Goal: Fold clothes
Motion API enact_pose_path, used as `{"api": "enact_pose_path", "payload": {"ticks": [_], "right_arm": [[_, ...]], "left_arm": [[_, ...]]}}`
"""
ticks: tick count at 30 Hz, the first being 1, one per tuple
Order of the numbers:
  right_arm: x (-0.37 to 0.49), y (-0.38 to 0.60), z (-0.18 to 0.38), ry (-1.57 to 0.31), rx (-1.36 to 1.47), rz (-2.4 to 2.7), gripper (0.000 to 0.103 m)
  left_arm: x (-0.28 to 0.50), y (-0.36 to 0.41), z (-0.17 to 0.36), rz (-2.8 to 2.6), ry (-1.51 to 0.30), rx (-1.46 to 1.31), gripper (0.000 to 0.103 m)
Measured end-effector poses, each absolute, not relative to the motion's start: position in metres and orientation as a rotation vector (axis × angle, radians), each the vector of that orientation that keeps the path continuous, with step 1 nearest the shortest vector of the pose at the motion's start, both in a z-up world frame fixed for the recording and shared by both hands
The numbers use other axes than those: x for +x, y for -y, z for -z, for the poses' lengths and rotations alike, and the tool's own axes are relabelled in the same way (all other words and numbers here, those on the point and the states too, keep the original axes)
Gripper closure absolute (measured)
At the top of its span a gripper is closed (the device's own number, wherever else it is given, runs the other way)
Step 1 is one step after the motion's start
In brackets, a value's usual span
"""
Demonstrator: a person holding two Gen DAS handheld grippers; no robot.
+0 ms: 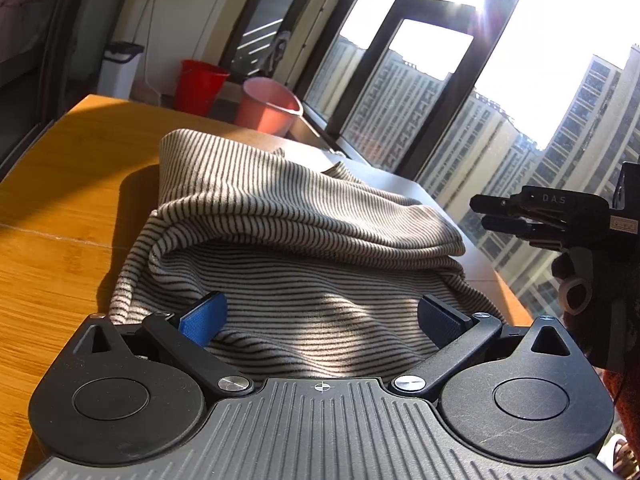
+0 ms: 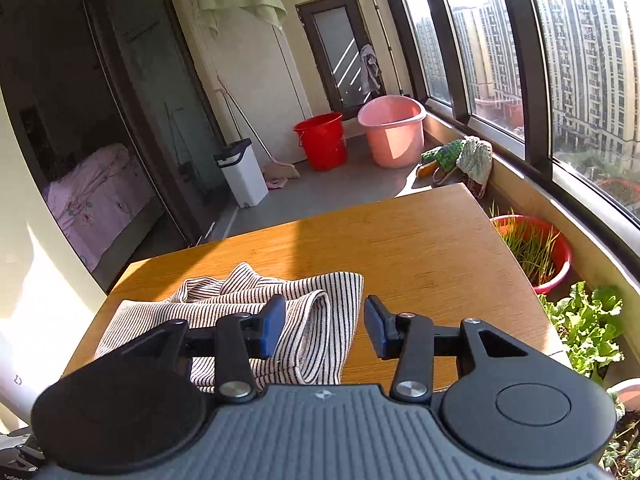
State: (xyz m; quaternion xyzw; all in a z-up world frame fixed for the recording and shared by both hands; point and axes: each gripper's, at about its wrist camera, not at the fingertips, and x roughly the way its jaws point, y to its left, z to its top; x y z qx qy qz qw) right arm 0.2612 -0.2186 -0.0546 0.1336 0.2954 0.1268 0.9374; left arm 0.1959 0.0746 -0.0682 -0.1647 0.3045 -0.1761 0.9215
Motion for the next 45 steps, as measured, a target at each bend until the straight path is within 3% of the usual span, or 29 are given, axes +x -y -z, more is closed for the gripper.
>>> {"api": "enact_pose_path", "payload": {"ticks": [5,8,9,16,22,25,29,31,33,40,42,45], "right_arm": [[0.281,0.199,0.078,-0.683,0.287,-0.264,0.048],[0.283,0.184,0.082,-0.702,0.257,-0.286,0.093],[0.277,0.178,0.075,-0.67,0.223,-0.295,0.095],[0.265,0.183,0.017,-0.489,0.173,-0.306,0.098],[0.28,0.203,0.076,-0.661,0.122,-0.174,0.097],[0.277,0.206,0.095,-0.682,0.088,-0.132,0.089],[0.265,0.204,0.068,-0.584,0.096,-0.143,0.081],[0.259,0.199,0.057,-0.537,0.127,-0.199,0.07],[0.255,0.195,0.054,-0.522,0.197,-0.279,0.051],[0.268,0.179,0.108,-0.616,0.328,-0.329,0.041],[0.262,0.174,0.106,-0.584,0.296,-0.354,0.023],[0.259,0.167,0.106,-0.581,0.258,-0.368,0.016]], "left_arm": [[0.194,-0.071,0.068,0.351,-0.628,-0.311,0.0],[0.194,-0.072,0.068,0.353,-0.628,-0.312,0.0],[0.194,-0.072,0.068,0.353,-0.628,-0.312,0.0],[0.194,-0.072,0.068,0.354,-0.628,-0.314,0.0],[0.194,-0.073,0.068,0.357,-0.627,-0.32,0.0],[0.195,-0.072,0.067,0.356,-0.628,-0.319,0.0],[0.195,-0.071,0.067,0.356,-0.628,-0.316,0.0],[0.194,-0.072,0.068,0.36,-0.628,-0.323,0.0],[0.195,-0.074,0.068,0.369,-0.632,-0.328,0.0],[0.199,-0.066,0.064,0.388,-0.666,-0.239,0.0],[0.199,-0.068,0.057,0.418,-0.656,-0.238,0.0],[0.205,-0.071,0.037,0.455,-0.586,-0.262,0.0]]}}
